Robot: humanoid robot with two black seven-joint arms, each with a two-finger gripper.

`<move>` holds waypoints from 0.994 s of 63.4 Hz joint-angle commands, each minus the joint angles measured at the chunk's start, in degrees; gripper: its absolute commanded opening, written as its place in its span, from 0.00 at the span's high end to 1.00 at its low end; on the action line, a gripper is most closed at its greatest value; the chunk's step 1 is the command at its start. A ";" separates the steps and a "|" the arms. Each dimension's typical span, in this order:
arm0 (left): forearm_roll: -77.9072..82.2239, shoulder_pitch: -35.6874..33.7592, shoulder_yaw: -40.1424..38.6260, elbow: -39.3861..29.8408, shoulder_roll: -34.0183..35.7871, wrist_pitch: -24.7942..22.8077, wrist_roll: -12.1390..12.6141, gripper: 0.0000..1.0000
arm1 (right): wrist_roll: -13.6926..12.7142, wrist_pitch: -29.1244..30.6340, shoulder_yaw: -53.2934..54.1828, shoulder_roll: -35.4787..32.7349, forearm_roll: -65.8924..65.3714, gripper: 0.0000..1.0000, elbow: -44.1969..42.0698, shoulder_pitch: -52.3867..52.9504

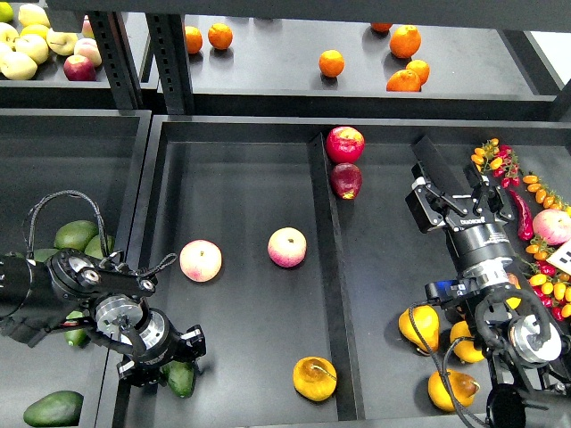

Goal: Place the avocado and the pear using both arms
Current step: 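Close the left gripper around the green avocado, then lift the avocado with the left gripper into the avocado bin and release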

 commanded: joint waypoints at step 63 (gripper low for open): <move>-6.77 -16.83 -2.43 -4.53 9.87 -10.19 0.00 0.67 | -0.18 -0.19 -0.62 0.00 0.00 0.00 -0.09 1.24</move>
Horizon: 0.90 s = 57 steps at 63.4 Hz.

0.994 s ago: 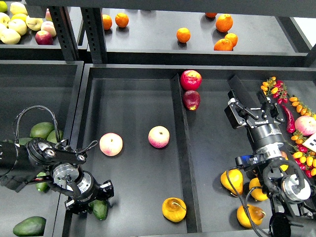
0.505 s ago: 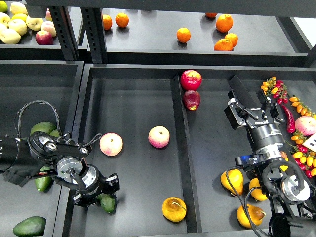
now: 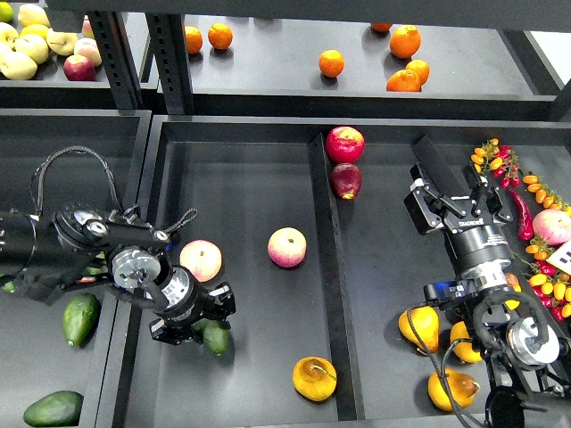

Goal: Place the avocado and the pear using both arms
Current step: 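Lift the avocado with the left gripper into the avocado bin and release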

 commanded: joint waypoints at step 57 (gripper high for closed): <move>14.11 6.89 1.87 -8.36 32.68 -9.26 0.00 0.66 | 0.02 -6.28 0.76 0.00 -0.26 0.00 -8.62 17.39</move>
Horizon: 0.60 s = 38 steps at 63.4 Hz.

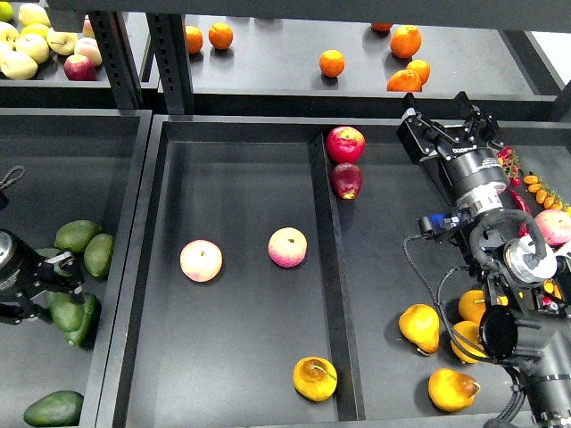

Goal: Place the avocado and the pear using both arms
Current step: 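Lift the avocado with the left gripper into the avocado bin and release, then withdraw the left gripper from the avocado bin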

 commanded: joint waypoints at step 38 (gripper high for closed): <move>2.97 13.24 -6.26 3.41 -0.49 -0.01 0.00 0.63 | 0.09 0.26 0.07 0.00 0.00 0.00 0.41 -0.81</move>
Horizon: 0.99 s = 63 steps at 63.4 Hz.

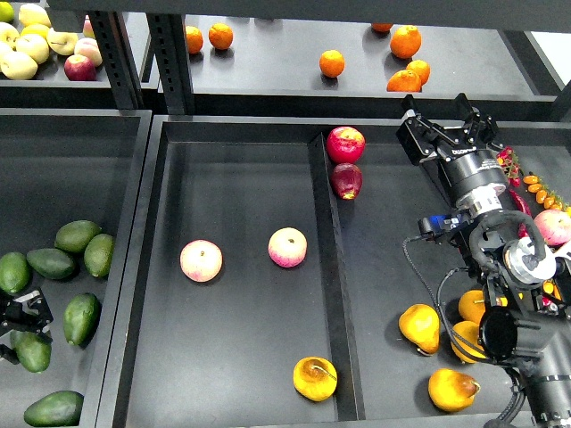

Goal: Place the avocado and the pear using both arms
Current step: 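Withdraw the left gripper from the avocado bin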

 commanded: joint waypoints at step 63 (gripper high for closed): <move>2.88 8.15 -5.75 5.26 -5.01 0.00 0.01 0.40 | 0.17 0.71 -0.17 0.00 0.09 0.00 0.60 -2.93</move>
